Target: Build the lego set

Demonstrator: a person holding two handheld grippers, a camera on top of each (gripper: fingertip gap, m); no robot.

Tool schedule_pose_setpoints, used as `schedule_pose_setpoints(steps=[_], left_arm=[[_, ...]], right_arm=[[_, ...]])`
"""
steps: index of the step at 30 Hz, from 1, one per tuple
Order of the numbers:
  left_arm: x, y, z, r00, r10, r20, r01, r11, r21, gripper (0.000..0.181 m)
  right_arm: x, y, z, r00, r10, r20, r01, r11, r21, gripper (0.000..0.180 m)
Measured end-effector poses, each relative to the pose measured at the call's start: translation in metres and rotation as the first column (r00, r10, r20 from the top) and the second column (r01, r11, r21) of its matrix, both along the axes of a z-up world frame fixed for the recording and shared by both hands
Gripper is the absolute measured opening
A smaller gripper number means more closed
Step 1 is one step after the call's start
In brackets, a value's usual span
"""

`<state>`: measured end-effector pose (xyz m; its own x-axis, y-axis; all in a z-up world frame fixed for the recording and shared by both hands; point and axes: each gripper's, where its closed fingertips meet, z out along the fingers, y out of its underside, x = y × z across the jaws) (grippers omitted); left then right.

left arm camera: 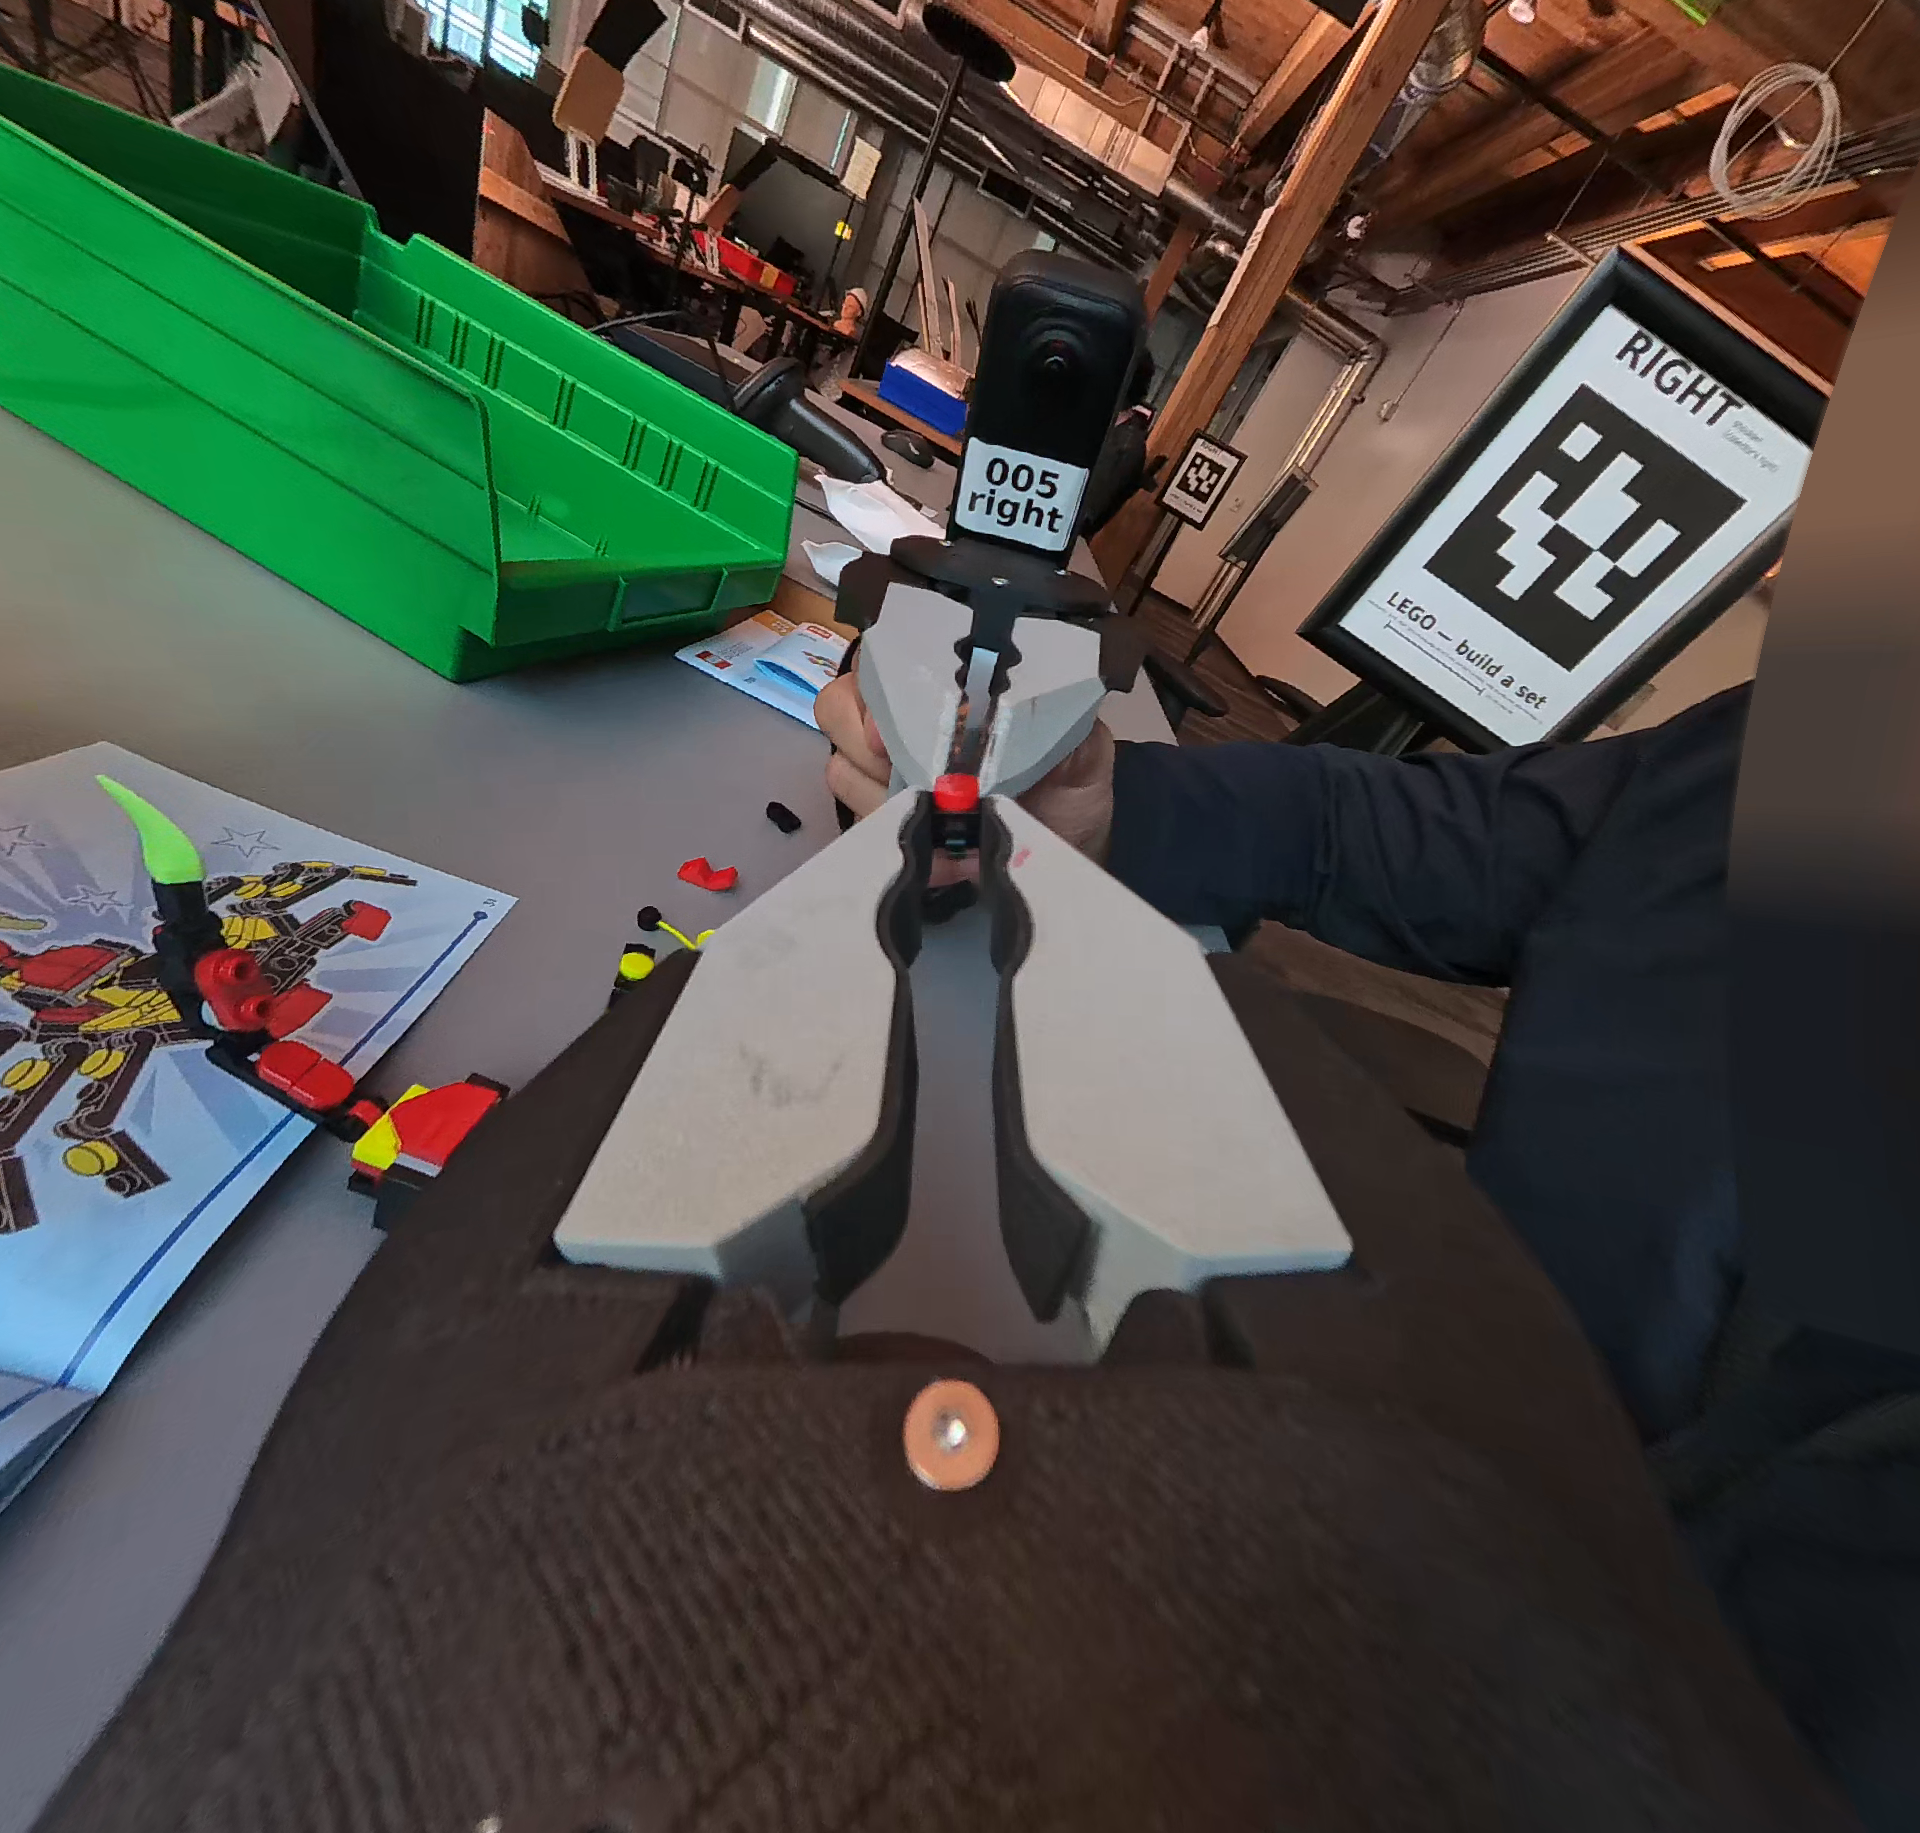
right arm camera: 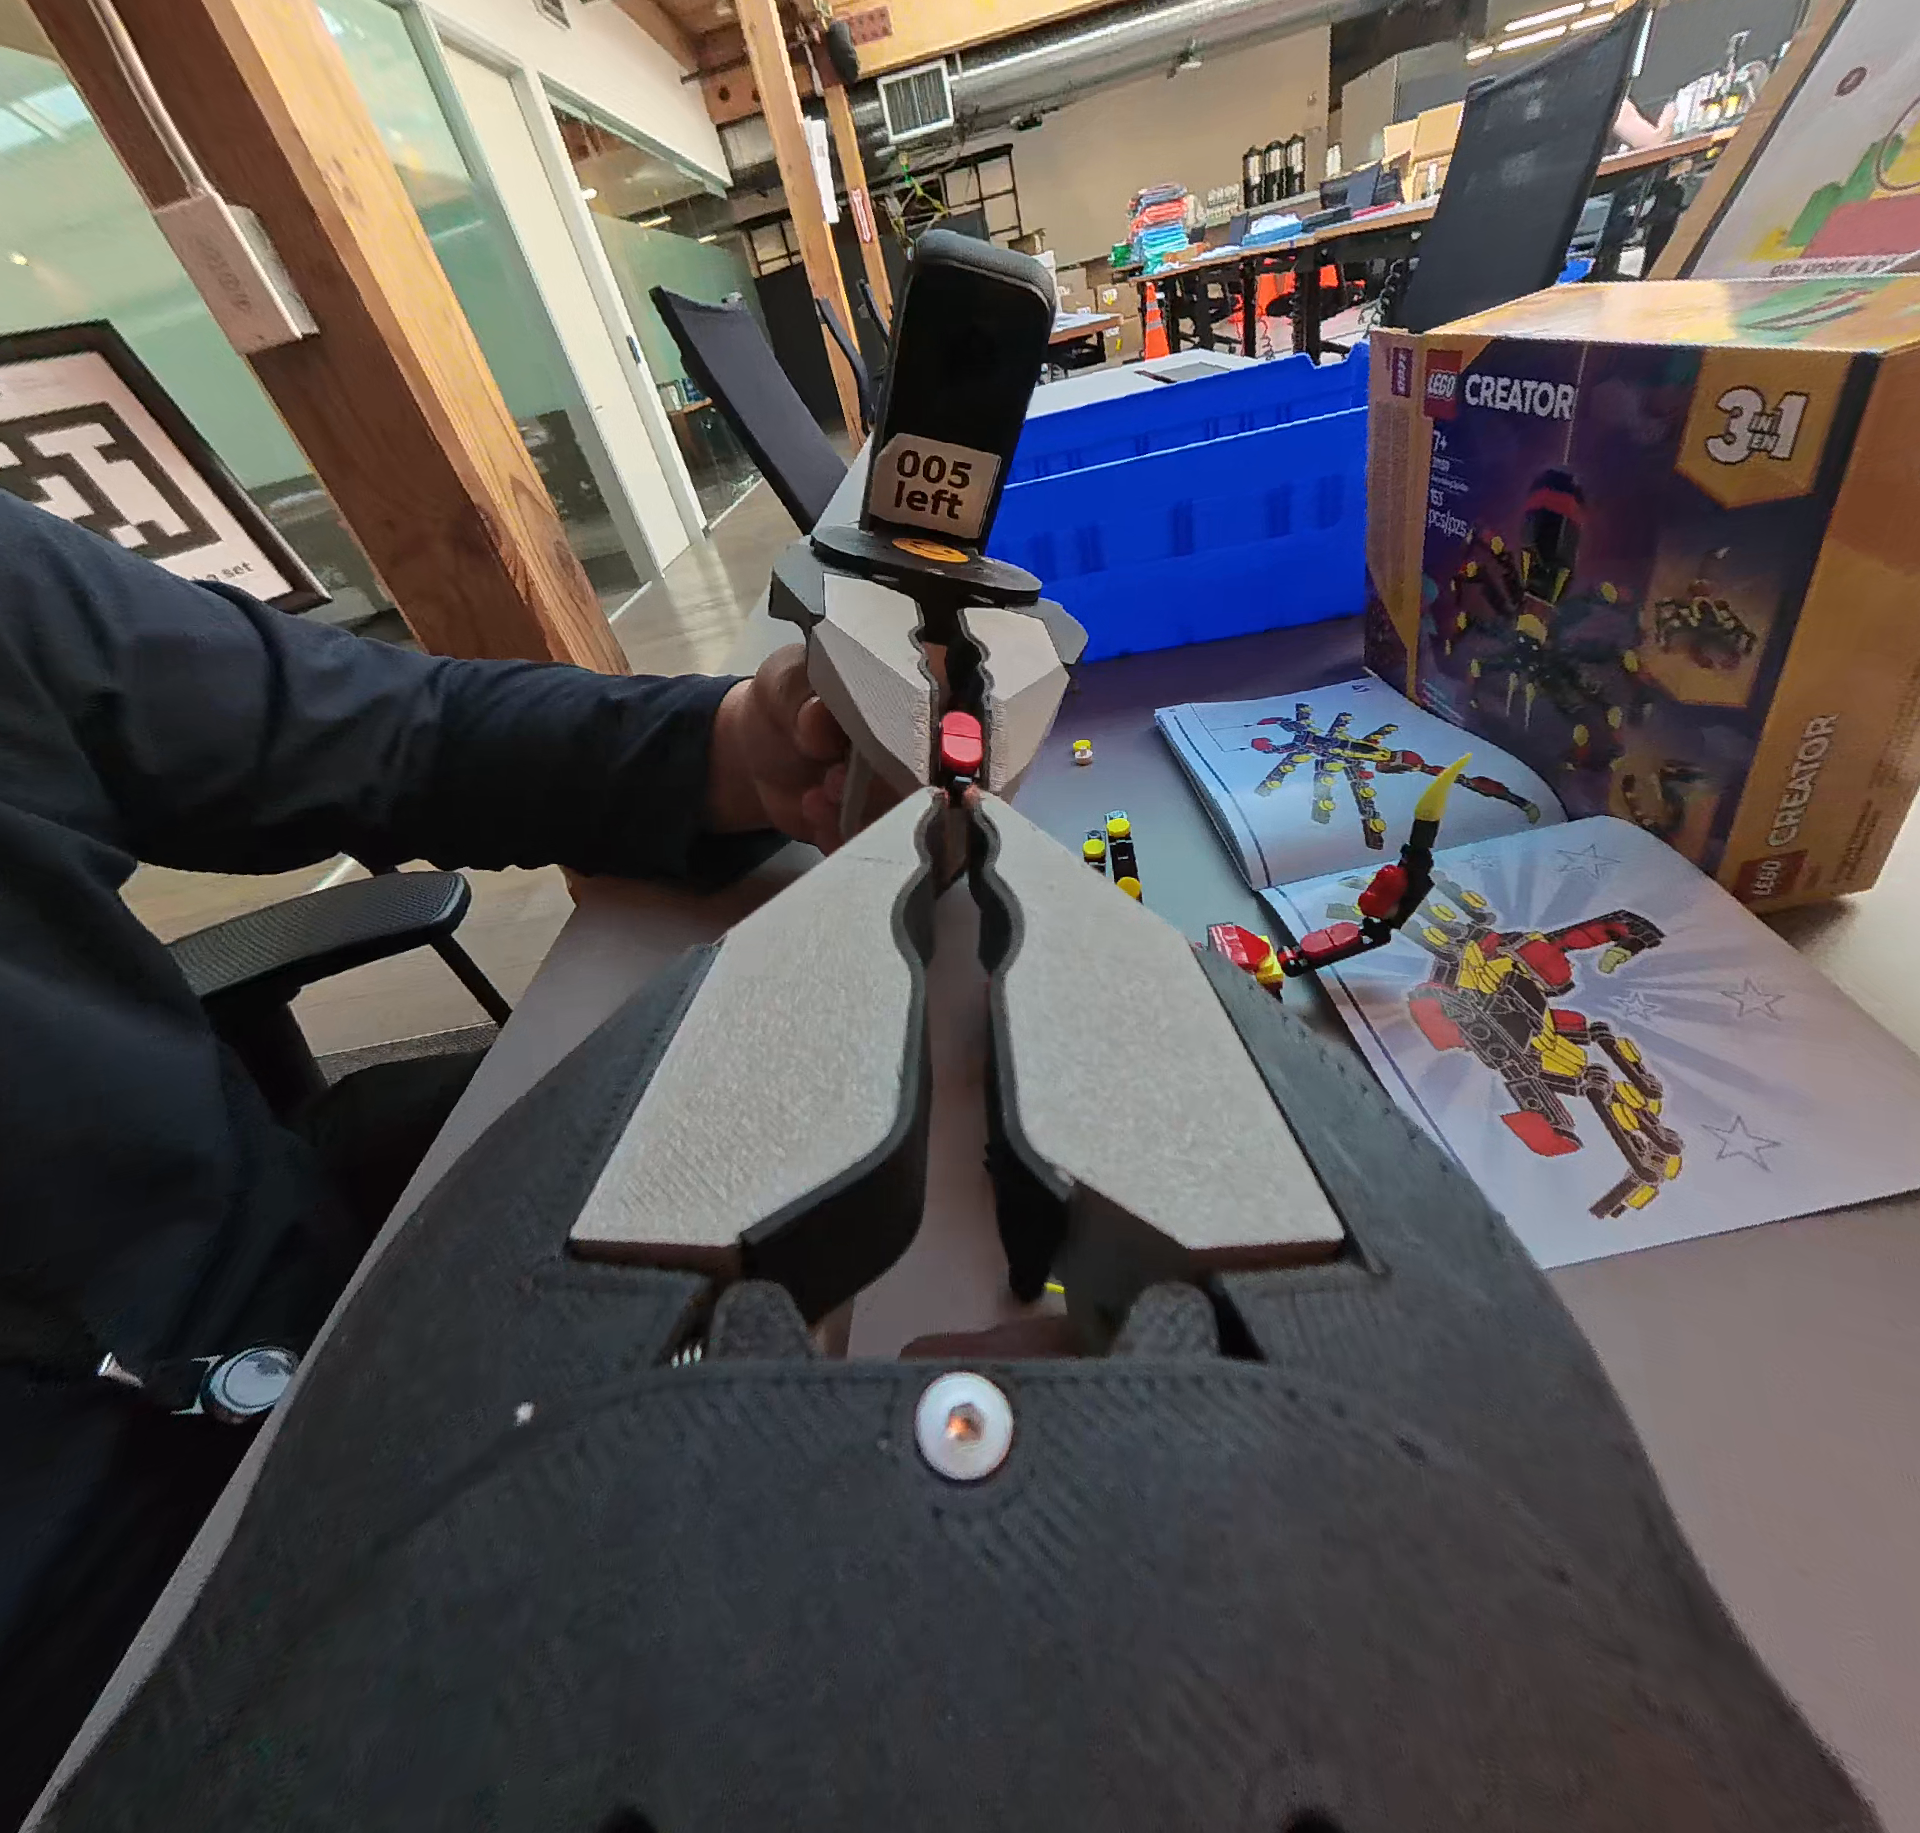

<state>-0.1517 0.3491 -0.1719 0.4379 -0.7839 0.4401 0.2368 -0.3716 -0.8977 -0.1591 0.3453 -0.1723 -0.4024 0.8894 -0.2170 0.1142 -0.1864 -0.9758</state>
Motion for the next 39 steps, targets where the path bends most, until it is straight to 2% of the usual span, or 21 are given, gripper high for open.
schedule_pose_setpoints(steps=[14, 18, 25, 29, 34, 39], left_arm=[[-0.001, 0.000, -0.005, 0.999, 0.009, -0.049, -0.010, 1.000, -0.014, 0.004], [-0.001, 0.000, -0.003, 1.000, -0.009, -0.002, 0.009, 0.999, -0.033, 0.005], [-0.010, 0.005, 0.001, 0.999, 0.039, 0.033, -0.038, 0.999, -0.028, 0.003], [-0.008, 0.006, -0.002, 0.999, 0.030, 0.039, -0.028, 0.998, -0.054, 0.017], [-0.003, 0.005, -0.004, 0.999, 0.026, 0.019, -0.025, 0.999, -0.036, 0.004], [-0.004, 0.004, -0.002, 0.999, 0.021, 0.028, -0.020, 0.999, -0.035, 0.004]], right_arm=[[-0.001, 0.001, -0.006, 1.000, -0.007, 0.030, 0.006, 1.000, 0.023, 0.000], [-0.001, 0.002, -0.004, 0.999, -0.030, 0.023, 0.029, 0.998, 0.062, 0.000], [0.003, 0.020, 0.003, 0.999, -0.054, 0.001, 0.054, 0.995, -0.078, 0.000], [0.002, 0.016, 0.003, 0.999, -0.046, -0.003, 0.046, 0.996, -0.081, 0.000], [0.000, 0.009, 0.001, 0.999, -0.037, 0.002, 0.037, 0.997, -0.072, 0.000], [-0.001, 0.008, -0.001, 0.999, -0.035, 0.009, 0.035, 0.997, -0.065, 0.000]])
